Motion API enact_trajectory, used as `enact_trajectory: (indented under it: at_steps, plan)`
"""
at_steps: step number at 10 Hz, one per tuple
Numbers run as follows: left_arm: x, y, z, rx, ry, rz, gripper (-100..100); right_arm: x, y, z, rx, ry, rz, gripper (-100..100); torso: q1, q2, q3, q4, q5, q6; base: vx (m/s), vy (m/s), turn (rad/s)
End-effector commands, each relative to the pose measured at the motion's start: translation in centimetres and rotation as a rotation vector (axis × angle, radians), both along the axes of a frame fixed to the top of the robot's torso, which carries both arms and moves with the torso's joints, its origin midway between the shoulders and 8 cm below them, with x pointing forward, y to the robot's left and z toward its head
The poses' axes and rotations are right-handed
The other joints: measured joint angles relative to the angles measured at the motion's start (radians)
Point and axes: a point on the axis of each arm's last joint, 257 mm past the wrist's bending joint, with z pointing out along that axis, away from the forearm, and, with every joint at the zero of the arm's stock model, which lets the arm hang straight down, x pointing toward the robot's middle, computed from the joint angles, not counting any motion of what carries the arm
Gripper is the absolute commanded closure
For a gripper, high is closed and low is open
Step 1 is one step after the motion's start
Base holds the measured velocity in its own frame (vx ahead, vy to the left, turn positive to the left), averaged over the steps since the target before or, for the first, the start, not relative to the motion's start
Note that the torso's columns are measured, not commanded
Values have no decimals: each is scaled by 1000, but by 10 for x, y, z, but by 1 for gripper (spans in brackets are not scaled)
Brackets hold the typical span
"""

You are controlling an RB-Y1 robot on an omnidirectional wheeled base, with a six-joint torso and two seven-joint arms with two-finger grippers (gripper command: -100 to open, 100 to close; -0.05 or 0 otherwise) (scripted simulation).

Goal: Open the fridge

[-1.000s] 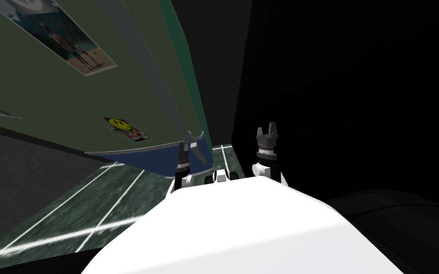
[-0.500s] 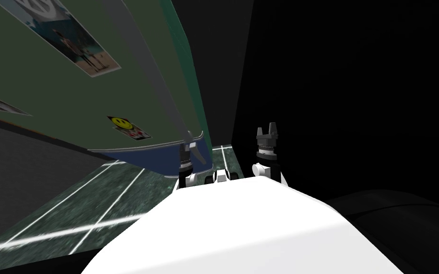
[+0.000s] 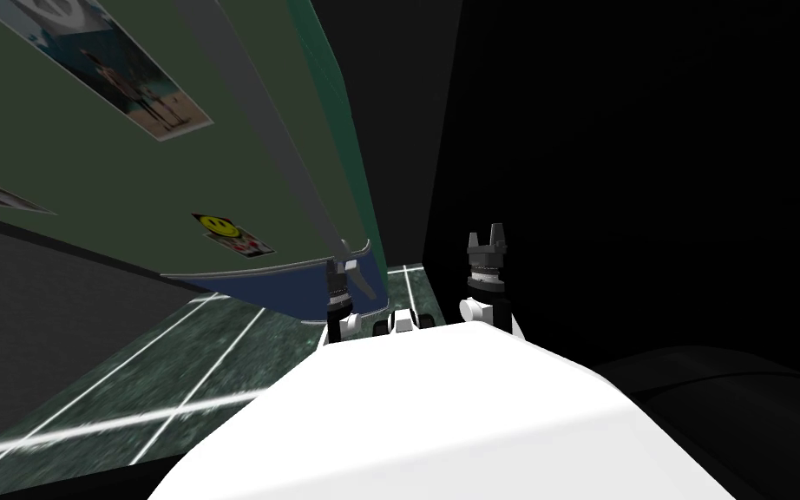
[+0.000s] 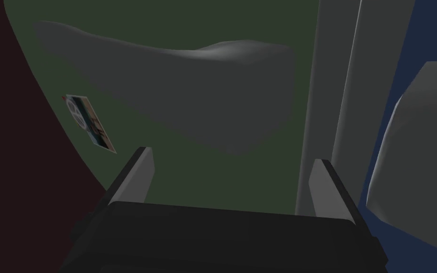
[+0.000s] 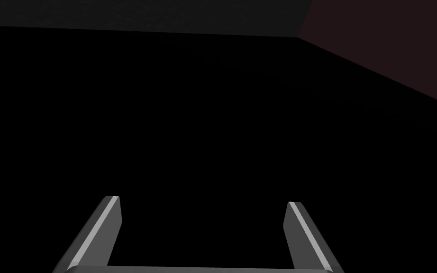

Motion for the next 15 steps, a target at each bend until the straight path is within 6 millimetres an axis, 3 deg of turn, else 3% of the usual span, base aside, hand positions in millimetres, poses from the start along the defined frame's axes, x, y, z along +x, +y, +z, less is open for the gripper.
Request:
enact_trajectory:
  at_steps: [1,2,3,6,7,15]
  plan:
    - [5,1,10,-6,2,0,-100,0,0,0,0,0,0,0,1,0,0,0,0,0,27,9,3]
    - [3,1,7,-4,0,0,-100,0,0,0,0,0,0,0,1,0,0,0,0,-1,9,4,7]
    - [0,0,0,-1,2,-1,100,0,0,0,0,0,0,0,1,0,0,0,0,-1,-22,-10,-22]
    - [-2,0,-6,2,3,1,100,0,0,0,0,0,0,0,-1,0,-1,0,-1,0,-34,-15,-8]
    - [-2,2,-6,37,7,-11,-100,0,0,0,0,0,0,0,-1,0,0,0,-1,-1,0,0,0]
    - [7,2,0,135,42,-63,-100,0,0,0,0,0,0,0,-1,3,2,1,-1,-1,-11,-9,-9]
